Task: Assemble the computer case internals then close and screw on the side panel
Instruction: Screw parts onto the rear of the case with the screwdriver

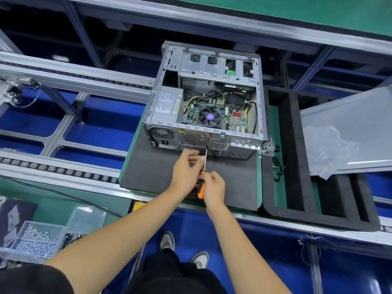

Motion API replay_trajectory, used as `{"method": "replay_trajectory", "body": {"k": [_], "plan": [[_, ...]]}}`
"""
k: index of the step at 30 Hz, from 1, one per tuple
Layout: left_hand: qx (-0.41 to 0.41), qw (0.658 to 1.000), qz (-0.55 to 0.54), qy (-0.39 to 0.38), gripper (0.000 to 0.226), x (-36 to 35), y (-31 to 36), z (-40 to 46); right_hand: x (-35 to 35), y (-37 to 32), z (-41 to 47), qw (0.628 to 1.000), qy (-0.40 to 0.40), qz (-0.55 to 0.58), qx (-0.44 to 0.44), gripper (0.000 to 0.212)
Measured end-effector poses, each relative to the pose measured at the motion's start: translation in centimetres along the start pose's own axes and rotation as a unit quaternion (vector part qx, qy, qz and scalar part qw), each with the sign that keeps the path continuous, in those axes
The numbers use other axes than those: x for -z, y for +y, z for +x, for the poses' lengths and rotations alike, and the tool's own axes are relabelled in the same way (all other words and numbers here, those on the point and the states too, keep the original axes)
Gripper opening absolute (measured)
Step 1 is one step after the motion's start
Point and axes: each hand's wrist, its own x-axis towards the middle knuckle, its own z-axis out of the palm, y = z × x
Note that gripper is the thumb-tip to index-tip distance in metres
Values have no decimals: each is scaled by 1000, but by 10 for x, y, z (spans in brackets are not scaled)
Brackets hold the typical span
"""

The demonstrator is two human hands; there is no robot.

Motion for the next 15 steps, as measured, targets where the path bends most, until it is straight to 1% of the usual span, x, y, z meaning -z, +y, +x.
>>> {"method": "replay_trajectory", "body": {"k": [2,3,4,5,6,7,8,9,11,12,13,14,15], "plan": [[-28,998,23,56,19,-1,-9,-19,-1,-2,-1,1000,3,-12,13,33],[-8,997,17,70,20,-2,-14,-28,-2,-3,-2,1000,4,-21,19,34],[38,997,-9,59,25,-4,-19,-35,-3,-4,-3,999,8,-47,25,34],[102,993,-51,14,33,-6,-21,-41,-4,-4,-2,995,16,-88,33,34],[175,978,-101,-51,44,-7,-20,-46,-3,-4,-2,990,28,-134,37,32],[234,953,-153,-114,55,-10,-19,-50,-2,-3,0,983,40,-172,45,31],[264,933,-194,-153,62,-12,-18,-52,-1,-4,1,978,42,-197,55,30],[271,924,-211,-166,64,-14,-17,-51,1,-5,2,973,35,-218,65,29],[256,932,-205,-157,60,-18,-15,-48,2,-13,2,958,32,-272,89,27],[249,933,-209,-153,56,-19,-14,-47,3,-19,2,945,61,-297,122,29],[246,930,-223,-154,52,-19,-13,-47,4,-28,2,927,108,-313,177,37],[244,926,-240,-158,50,-18,-13,-46,6,-41,3,896,159,-333,247,44],[242,923,-252,-161,49,-17,-13,-46,8,-54,7,853,200,-363,318,49]]}}
